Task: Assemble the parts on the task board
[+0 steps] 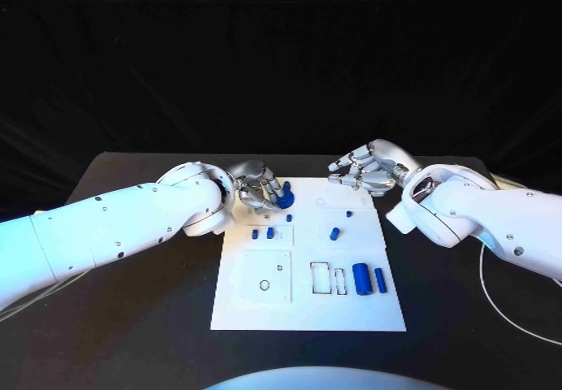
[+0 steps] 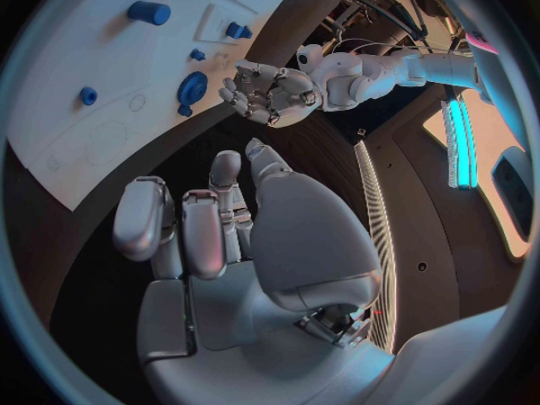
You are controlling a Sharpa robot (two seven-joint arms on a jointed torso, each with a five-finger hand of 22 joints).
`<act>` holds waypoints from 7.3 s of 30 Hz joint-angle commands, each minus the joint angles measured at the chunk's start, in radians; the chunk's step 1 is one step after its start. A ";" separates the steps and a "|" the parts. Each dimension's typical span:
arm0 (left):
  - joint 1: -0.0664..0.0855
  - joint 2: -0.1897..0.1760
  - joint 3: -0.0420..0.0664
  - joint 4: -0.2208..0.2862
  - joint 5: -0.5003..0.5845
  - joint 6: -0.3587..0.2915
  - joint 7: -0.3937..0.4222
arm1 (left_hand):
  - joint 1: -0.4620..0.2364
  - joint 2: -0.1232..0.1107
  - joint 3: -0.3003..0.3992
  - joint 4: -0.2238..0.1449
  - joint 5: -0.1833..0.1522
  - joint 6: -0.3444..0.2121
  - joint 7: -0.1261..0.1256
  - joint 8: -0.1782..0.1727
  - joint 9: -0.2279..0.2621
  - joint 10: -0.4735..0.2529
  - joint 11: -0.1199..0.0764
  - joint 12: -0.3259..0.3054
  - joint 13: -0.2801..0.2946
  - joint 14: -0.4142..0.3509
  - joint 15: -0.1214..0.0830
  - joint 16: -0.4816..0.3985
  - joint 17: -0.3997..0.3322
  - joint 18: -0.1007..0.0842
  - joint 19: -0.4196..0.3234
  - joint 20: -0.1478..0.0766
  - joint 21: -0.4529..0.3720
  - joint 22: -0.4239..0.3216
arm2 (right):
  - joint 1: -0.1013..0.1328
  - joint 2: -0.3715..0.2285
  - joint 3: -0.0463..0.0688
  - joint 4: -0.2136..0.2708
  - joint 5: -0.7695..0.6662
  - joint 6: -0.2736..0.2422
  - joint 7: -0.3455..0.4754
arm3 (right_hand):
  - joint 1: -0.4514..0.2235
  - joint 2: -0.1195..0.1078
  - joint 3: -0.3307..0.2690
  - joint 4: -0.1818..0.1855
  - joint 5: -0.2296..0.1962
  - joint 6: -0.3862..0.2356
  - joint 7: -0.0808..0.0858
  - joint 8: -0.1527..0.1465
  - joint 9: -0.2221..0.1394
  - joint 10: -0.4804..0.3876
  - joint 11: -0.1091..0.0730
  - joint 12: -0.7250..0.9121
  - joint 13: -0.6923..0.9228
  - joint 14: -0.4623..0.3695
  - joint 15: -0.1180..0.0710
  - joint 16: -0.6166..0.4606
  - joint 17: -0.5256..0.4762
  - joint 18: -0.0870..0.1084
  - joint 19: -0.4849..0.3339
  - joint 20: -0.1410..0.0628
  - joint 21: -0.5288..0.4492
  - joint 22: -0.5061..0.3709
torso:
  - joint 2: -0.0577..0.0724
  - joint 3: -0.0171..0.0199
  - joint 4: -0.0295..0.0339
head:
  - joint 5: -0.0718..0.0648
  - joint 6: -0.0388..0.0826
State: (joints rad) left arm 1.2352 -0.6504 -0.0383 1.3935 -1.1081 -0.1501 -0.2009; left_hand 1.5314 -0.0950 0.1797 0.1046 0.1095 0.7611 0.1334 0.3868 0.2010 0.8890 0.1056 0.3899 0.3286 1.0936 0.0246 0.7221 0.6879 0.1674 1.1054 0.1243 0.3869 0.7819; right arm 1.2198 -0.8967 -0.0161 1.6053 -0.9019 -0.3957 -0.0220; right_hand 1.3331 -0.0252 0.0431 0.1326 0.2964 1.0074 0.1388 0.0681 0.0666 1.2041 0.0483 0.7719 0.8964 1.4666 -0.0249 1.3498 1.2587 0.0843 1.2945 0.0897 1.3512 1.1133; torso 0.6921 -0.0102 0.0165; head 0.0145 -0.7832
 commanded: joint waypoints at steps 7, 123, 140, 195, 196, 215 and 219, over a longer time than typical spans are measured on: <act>-0.008 0.057 -0.017 -0.047 -0.329 -0.010 0.073 | -0.049 -0.048 0.000 0.022 -0.001 0.138 0.001 -0.108 -0.082 0.120 -0.025 -0.109 -0.169 0.253 -0.031 0.251 0.172 0.015 0.186 -0.029 0.047 -0.004 | -0.001 0.003 0.000 0.000 -0.003 0.015 0.003 | -0.004 0.005 0.001 0.005 0.004 0.003 0.000 0.003 0.001 -0.007 0.002 0.003 -0.002 0.039 0.001 -0.004 -0.001 0.015 -0.007 -0.004 -0.007 -0.002 | 0.001 -0.0007 0.0010 | -0.005 0.001; -0.050 -0.006 0.032 -0.041 -0.239 0.078 -0.007 | -0.076 -0.053 0.255 -0.047 -0.013 0.394 -0.015 -0.242 -0.117 0.393 -0.059 -0.264 -0.240 0.401 -0.059 0.618 0.426 -0.092 0.391 -0.061 0.806 0.562 | -0.001 0.012 0.000 -0.005 -0.002 0.025 0.009 | 0.000 0.011 0.004 0.008 0.009 0.005 0.000 0.004 0.001 -0.004 0.001 0.009 0.000 0.040 0.001 -0.005 -0.002 0.015 -0.006 -0.004 -0.008 -0.002 | -0.010 -0.0003 0.0143 | -0.014 -0.007; -0.063 0.013 0.031 -0.052 -0.266 0.074 -0.012 | -0.077 -0.052 0.257 -0.048 -0.012 0.395 -0.015 -0.242 -0.117 0.395 -0.060 -0.265 -0.240 0.401 -0.060 0.619 0.428 -0.093 0.392 -0.061 0.810 0.566 | -0.001 0.012 0.000 -0.004 -0.002 0.025 0.009 | 0.000 0.012 0.004 0.010 0.009 0.007 0.000 0.004 0.001 -0.004 0.001 0.011 0.000 0.040 0.001 -0.005 -0.002 0.015 -0.006 -0.004 -0.008 -0.003 | -0.011 -0.0004 0.0143 | -0.017 -0.010; -0.065 0.025 0.031 -0.072 -0.286 0.104 -0.022 | -0.121 -0.101 0.286 -0.058 -0.012 0.252 0.021 -0.323 -0.136 0.286 -0.017 -0.328 -0.260 0.394 -0.027 0.619 0.405 -0.087 0.376 -0.037 0.763 0.545 | -0.001 0.007 0.000 -0.018 -0.008 0.038 0.004 | 0.007 0.008 0.005 0.010 0.010 0.002 0.001 0.002 0.000 -0.038 0.002 -0.044 -0.048 0.037 0.001 -0.013 -0.010 0.018 -0.015 -0.004 -0.017 -0.018 | -0.012 -0.0009 0.0148 | -0.018 -0.013; -0.065 0.022 0.031 -0.069 -0.285 0.104 -0.021 | -0.120 -0.102 0.286 -0.059 -0.012 0.252 0.021 -0.323 -0.136 0.285 -0.017 -0.328 -0.260 0.394 -0.027 0.618 0.404 -0.087 0.375 -0.036 0.761 0.544 | -0.001 0.005 0.000 -0.019 -0.014 0.038 0.004 | 0.012 0.006 0.006 0.009 0.009 -0.003 0.002 0.000 0.000 -0.062 0.004 -0.079 -0.078 0.033 0.002 -0.023 -0.022 0.021 -0.024 -0.004 -0.026 -0.033 | -0.011 -0.0008 0.0149 | -0.018 -0.013; -0.059 -0.134 0.034 0.030 0.661 -0.142 0.357 | -0.115 -0.061 0.348 -0.088 -0.013 0.294 0.039 -0.303 -0.134 0.307 -0.013 -0.280 -0.243 0.201 -0.014 0.383 0.012 -0.009 0.194 -0.023 0.307 0.301 | -0.006 -0.033 0.000 -0.061 -0.688 0.277 -0.145 | 0.122 -0.074 0.217 -0.050 -0.104 0.072 0.001 0.027 0.001 -0.091 0.025 -0.623 -0.616 0.005 0.021 -0.206 -0.233 0.040 -0.064 0.013 -0.106 -0.145 | -0.011 -0.0020 0.0143 | -0.035 0.005; -0.063 -0.163 0.026 0.060 0.960 -0.094 0.464 | -0.128 -0.071 0.327 -0.094 -0.014 0.290 0.043 -0.302 -0.133 0.285 -0.004 -0.271 -0.244 0.108 -0.009 0.283 -0.136 0.013 0.111 -0.014 0.159 0.221 | -0.018 -0.021 -0.001 -0.055 -0.796 0.285 -0.172 | 0.107 -0.087 0.228 -0.046 -0.115 0.079 -0.006 0.020 0.001 -0.091 0.026 -0.648 -0.658 0.006 0.020 -0.219 -0.249 0.040 -0.063 0.013 -0.111 -0.151 | -0.011 -0.0035 0.0170 | -0.036 0.008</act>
State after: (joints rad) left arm 1.1730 -0.8081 -0.0120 1.4419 -0.5816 -0.2352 0.0872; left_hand 1.4110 -0.1650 0.5144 0.0091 0.0978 1.0501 0.1729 0.0868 0.0680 1.1789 0.1017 0.1135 0.0847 1.2092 0.0147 1.0116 0.5613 0.1719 1.2234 0.1090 0.5555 1.0088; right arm 1.2047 -0.9226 -0.0167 1.5473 -1.4983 -0.1666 -0.1365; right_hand 1.4399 -0.1031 0.2654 0.0871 0.1855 1.0842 0.1378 0.0940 0.0684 1.1108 0.0760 0.1285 0.2448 1.4633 -0.0003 1.1339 1.0118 0.1236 1.2235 0.1003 1.2468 0.9631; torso 0.6804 -0.0121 0.0311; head -0.0197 -0.7773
